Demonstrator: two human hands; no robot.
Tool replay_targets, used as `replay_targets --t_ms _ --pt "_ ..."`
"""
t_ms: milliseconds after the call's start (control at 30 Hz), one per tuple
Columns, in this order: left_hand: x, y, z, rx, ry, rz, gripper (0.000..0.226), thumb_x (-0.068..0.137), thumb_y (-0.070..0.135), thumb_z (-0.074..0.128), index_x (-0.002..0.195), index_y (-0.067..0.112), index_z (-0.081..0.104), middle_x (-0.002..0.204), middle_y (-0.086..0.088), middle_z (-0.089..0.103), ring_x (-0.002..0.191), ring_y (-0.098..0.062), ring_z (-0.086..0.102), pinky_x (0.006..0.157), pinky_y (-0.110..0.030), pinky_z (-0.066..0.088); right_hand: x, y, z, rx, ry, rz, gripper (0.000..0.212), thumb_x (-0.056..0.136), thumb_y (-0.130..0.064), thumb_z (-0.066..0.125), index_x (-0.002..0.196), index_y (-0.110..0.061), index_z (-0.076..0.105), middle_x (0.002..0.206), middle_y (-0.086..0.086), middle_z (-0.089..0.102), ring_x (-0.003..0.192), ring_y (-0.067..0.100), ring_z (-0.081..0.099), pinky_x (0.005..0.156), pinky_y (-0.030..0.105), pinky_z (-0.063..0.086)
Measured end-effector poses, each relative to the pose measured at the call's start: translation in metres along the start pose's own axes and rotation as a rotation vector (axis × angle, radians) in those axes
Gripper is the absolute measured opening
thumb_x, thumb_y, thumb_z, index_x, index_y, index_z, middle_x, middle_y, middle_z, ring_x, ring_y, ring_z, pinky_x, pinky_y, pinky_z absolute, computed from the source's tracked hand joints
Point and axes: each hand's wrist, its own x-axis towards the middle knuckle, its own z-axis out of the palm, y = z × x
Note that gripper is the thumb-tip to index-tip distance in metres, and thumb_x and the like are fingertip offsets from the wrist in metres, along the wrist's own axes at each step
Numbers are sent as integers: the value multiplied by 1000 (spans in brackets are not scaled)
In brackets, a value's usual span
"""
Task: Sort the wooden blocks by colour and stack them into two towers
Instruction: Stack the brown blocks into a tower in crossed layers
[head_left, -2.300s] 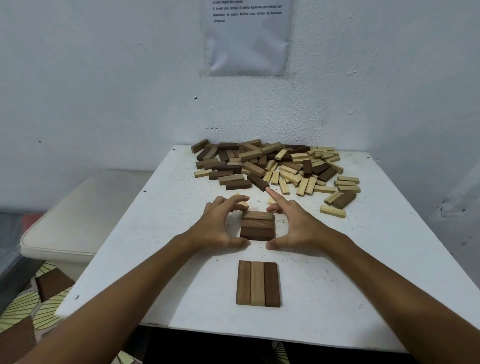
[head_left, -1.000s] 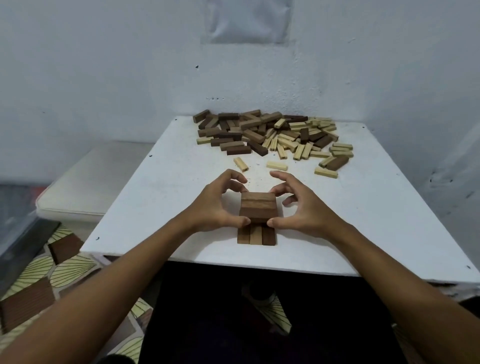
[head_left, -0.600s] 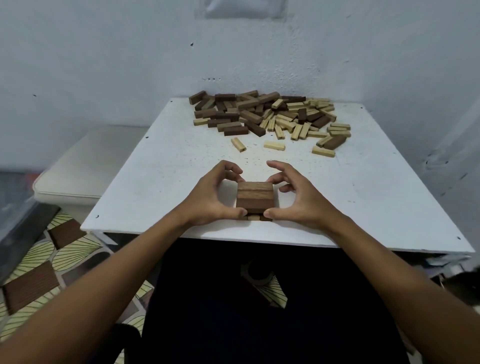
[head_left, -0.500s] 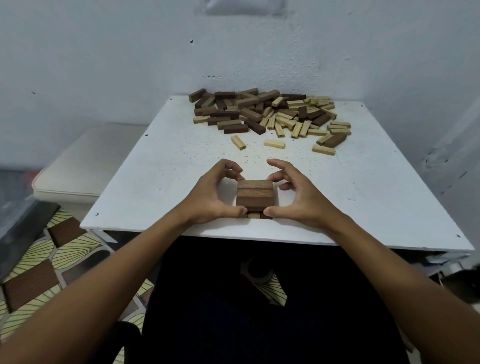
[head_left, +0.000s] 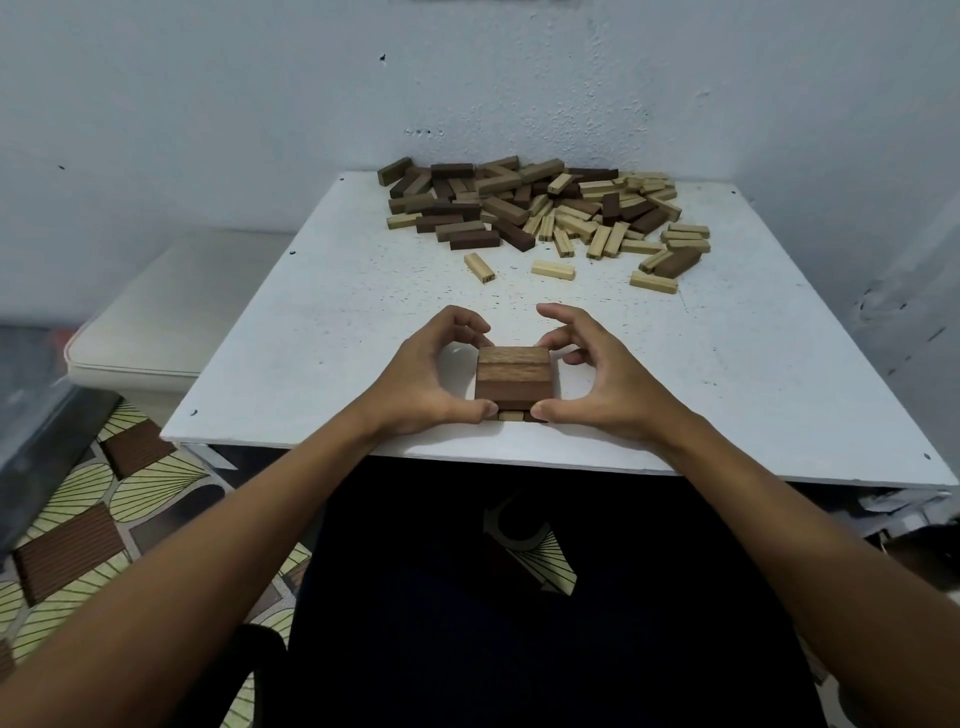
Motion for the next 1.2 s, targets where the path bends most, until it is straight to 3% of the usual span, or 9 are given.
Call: replay_targets --t_ms 467,733,933,1067,1200 --pt "0 1 1 6 -15 6 72 55 34 84 117 30 49 112 14 61 112 -10 56 101 -37 47 0 0 0 -16 -17 -7 92 66 -24 87 140 -41 33 113 -19 52 108 -11 46 93 13 35" --pt "0 -2 1 14 -22 21 70 51 48 78 113 36 49 113 14 61 111 -7 55 101 -37 45 -1 -2 0 -11 -41 6 93 63 -32 83 141 -42 33 114 -19 52 110 -9 46 92 10 33" --pt "0 -5 0 31 -19 59 63 53 46 76 111 35 55 115 15 60 114 -8 52 101 -35 42 -2 -4 0 -28 -43 22 93 70 -22 86 143 -40 31 115 -21 50 111 -7 46 89 5 31" --pt "0 -7 0 32 -44 53 61 58 51 72 115 44 51 122 16 55 117 -8 48 96 -29 39 -2 -4 0 7 -26 26 93 69 -36 85 145 -37 31 119 -17 52 116 -3 47 93 10 35" --pt "6 -9 -1 -11 -29 64 48 73 56 56 118 39 53 127 13 56 122 -11 47 102 -31 37 -1 -5 -1 130 7 40 74 75 -44 65 142 -33 37 124 -8 54 118 6 49 95 19 41"
